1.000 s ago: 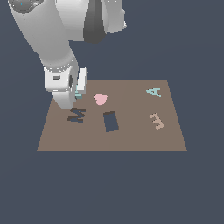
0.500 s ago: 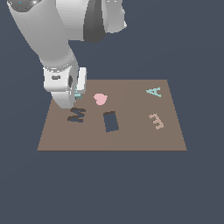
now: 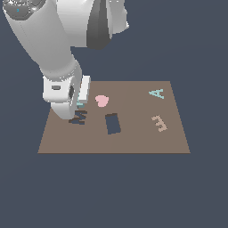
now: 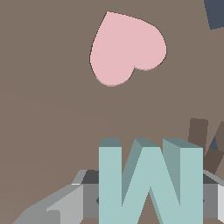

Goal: Insert a designated object into the corresponding slot on a board.

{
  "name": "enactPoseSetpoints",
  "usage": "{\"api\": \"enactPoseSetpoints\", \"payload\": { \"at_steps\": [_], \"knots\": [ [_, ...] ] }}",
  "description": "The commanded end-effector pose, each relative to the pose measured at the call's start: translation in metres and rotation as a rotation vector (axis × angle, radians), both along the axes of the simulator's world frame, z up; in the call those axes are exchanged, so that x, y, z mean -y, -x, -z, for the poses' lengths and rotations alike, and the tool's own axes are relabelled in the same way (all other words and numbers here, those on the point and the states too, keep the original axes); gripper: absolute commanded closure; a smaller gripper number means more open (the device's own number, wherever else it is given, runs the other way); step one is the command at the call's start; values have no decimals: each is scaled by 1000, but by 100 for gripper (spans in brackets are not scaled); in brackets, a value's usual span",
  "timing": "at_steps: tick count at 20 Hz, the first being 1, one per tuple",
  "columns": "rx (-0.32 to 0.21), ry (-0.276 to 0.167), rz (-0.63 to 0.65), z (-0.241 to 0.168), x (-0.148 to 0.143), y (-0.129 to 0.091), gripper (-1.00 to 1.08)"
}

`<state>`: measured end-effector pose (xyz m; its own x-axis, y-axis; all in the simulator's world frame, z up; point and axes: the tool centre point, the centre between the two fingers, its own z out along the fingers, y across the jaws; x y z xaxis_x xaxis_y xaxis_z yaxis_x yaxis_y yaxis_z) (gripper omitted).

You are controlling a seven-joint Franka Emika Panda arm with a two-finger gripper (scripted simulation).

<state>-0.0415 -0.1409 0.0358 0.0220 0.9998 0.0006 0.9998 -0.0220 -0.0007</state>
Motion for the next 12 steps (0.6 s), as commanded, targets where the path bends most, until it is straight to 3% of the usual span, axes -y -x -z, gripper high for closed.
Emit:
{"api": "enactPoseSetpoints", "payload": {
  "at_steps": [1, 12],
  "knots": [
    [1, 0, 22, -1, -3, -13, 108],
    [1, 0, 94, -5, -10, -57, 108]
  ]
}}
